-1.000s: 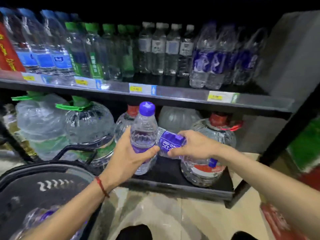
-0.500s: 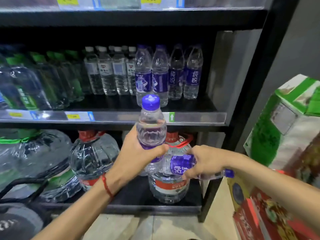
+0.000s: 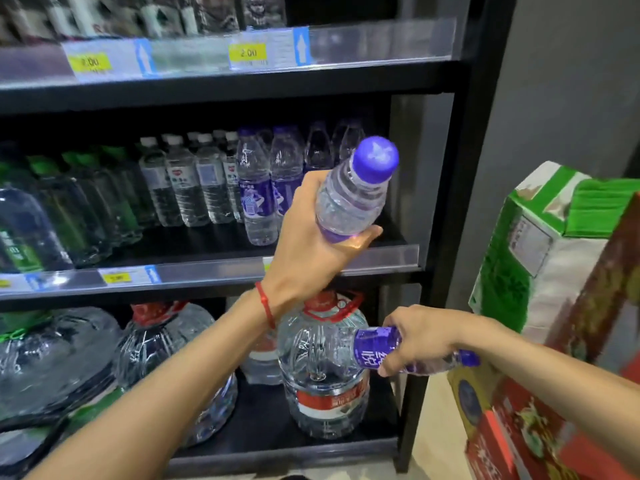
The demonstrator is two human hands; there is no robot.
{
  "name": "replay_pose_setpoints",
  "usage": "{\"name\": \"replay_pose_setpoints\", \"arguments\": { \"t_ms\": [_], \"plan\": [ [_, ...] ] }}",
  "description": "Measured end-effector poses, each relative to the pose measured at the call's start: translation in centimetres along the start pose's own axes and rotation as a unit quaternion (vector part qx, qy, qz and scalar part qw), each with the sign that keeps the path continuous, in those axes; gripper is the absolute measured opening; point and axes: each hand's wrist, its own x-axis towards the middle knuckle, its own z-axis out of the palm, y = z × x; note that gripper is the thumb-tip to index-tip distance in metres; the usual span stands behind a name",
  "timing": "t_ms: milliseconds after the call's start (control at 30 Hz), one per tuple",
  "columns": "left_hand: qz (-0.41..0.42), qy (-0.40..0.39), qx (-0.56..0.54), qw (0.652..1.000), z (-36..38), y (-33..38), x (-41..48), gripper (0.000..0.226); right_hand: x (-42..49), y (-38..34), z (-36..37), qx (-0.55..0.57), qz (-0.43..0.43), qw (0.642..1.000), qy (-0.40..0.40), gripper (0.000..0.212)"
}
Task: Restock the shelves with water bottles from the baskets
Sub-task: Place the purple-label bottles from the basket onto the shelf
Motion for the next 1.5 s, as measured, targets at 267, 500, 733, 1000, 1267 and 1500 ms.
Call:
{"name": "replay_pose_setpoints", "arguments": {
  "t_ms": [267,500,733,1000,1267,1500],
  "plan": [
    [-0.022,-0.019,0.023,0.999,2.5,-6.2,4.5,0.068,-1.0,0.1,-0.5,-0.002,0.015,1.0,-0.006,0.042],
    [-0.078,0.051,0.064,0.994,3.9,-9.2,7.1,0.074,-0.3,0.7,-0.3,0.022,0.017,1.0,-0.001,0.045],
    [-0.14,0.076,0.08,0.984,5.3,-11.3,7.7,0.055,-0.1,0.3,-0.5,0.038,-0.003,0.999,-0.005,0.034],
    [-0.228,0.016,0.166,0.959,5.4,-10.1,9.1,0.03,-0.3,0.4,-0.5,0.03,-0.007,0.999,-0.016,0.031],
    [-0.331,0.013,0.197,0.923,6.0,-12.1,11.0,0.065,0.0,0.4,-0.5,0.015,0.006,1.0,-0.005,0.036],
    [-0.216,0.108,0.231,0.943,6.9,-12.2,9.6,0.08,-0.5,1.4,-0.8,-0.066,-0.007,0.995,0.068,0.056]
  ]
}}
